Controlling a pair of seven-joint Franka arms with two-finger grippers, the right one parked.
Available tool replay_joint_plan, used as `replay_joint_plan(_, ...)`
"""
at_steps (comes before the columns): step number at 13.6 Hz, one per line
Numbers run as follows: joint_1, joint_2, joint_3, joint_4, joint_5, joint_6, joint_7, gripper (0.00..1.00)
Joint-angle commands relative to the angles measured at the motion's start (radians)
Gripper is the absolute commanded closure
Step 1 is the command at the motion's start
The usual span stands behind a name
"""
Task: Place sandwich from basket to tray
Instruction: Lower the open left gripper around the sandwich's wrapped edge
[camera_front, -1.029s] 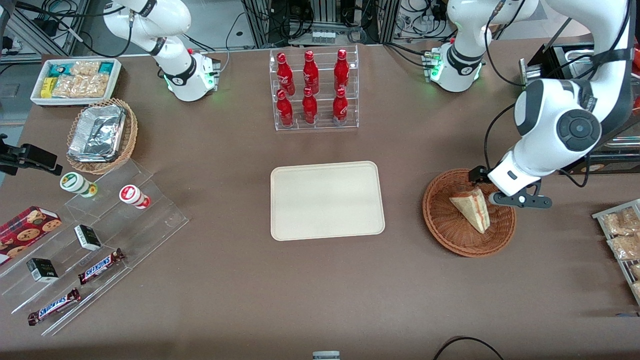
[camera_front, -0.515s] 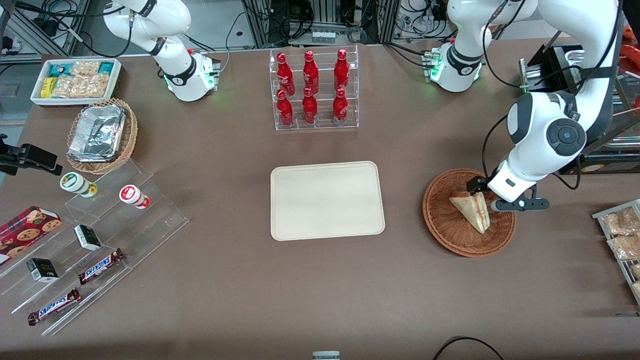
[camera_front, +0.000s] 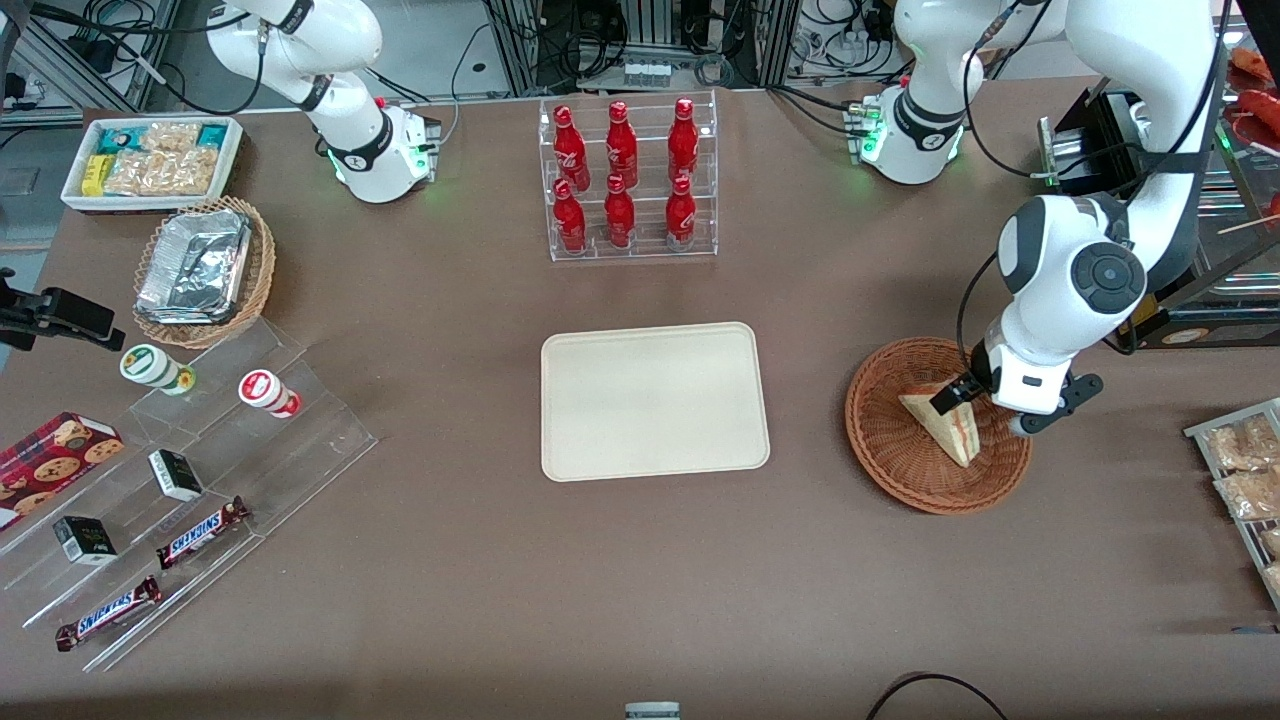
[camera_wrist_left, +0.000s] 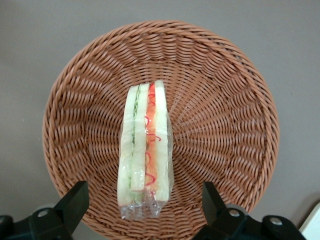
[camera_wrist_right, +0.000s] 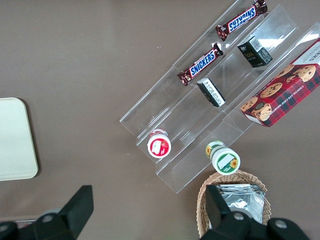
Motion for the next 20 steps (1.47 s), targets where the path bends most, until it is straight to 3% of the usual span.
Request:
replay_joint_plan(1,-0.01,0.01,0.004,-0.005,0.002,0.025,-0.066,0.0)
replay_joint_plan(14,-0.005,0.102,0.005,-0.002,0.002,0.055,-0.064,0.0)
replay_joint_plan(15,-0.005,0.104,0.005,0.0,0.002,0.058,-0.064,0.21)
replay_joint_plan(16,-0.005,0.104,0.005,0.0,0.004,0.058,-0.063,0.64)
replay_joint_plan(17,-0.005,0.104,0.005,0.001,0.004,0.057,-0.061,0.95)
replay_joint_plan(18,-0.005,0.104,0.005,0.0,0.004,0.058,-0.061,1.0)
replay_joint_plan(20,-0.005,0.099,0.005,0.0,0.004,0.052,-0.055,1.0)
